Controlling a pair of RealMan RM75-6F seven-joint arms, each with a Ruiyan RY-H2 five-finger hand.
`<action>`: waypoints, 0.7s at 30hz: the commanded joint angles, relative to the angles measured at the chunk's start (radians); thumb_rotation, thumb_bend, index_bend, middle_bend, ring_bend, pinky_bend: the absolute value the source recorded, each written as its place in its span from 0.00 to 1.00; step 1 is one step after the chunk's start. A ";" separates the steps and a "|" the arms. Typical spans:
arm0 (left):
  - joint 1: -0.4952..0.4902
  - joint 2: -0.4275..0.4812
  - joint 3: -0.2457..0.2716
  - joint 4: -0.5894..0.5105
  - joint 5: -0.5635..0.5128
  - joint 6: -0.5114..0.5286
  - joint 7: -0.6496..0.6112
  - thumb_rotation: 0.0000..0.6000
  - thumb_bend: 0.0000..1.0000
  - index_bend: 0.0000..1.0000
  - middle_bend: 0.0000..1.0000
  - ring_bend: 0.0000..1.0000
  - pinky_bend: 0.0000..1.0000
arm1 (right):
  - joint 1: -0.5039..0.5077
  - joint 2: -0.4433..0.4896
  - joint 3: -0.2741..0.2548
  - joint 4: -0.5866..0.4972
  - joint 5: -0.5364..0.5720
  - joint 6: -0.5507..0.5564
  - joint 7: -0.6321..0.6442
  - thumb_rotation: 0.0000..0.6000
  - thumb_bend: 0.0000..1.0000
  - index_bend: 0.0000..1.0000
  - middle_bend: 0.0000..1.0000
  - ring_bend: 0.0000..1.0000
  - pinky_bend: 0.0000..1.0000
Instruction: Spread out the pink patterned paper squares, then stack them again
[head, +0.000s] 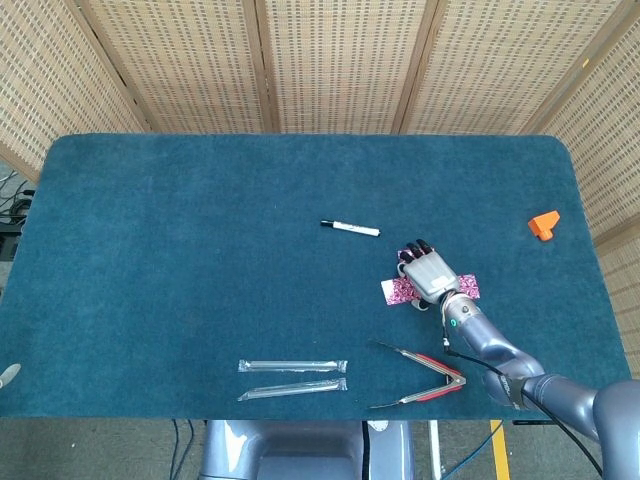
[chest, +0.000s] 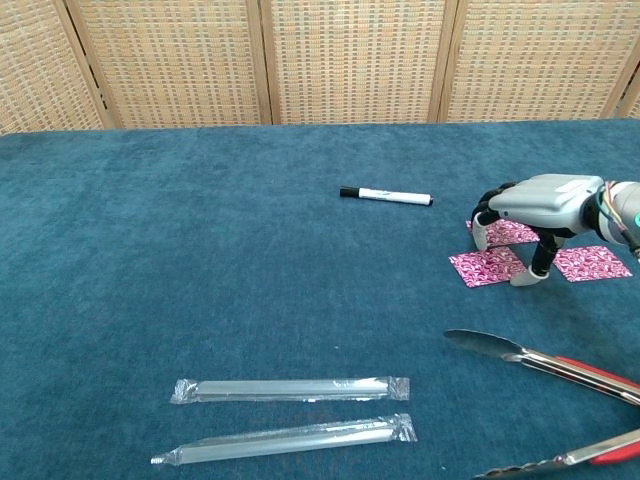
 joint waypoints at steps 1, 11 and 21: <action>0.001 0.000 0.000 -0.001 0.001 0.002 0.000 1.00 0.04 0.03 0.00 0.00 0.00 | -0.001 0.005 0.000 -0.005 -0.002 0.003 0.000 1.00 0.31 0.38 0.20 0.00 0.00; 0.002 0.003 -0.001 -0.005 0.010 0.008 -0.003 1.00 0.04 0.03 0.00 0.00 0.00 | -0.013 0.066 0.004 -0.077 -0.011 0.038 -0.003 1.00 0.31 0.38 0.20 0.00 0.00; 0.002 0.006 0.000 -0.012 0.019 0.013 -0.003 1.00 0.04 0.03 0.00 0.00 0.00 | -0.040 0.132 0.003 -0.132 -0.011 0.072 0.009 1.00 0.31 0.38 0.20 0.00 0.00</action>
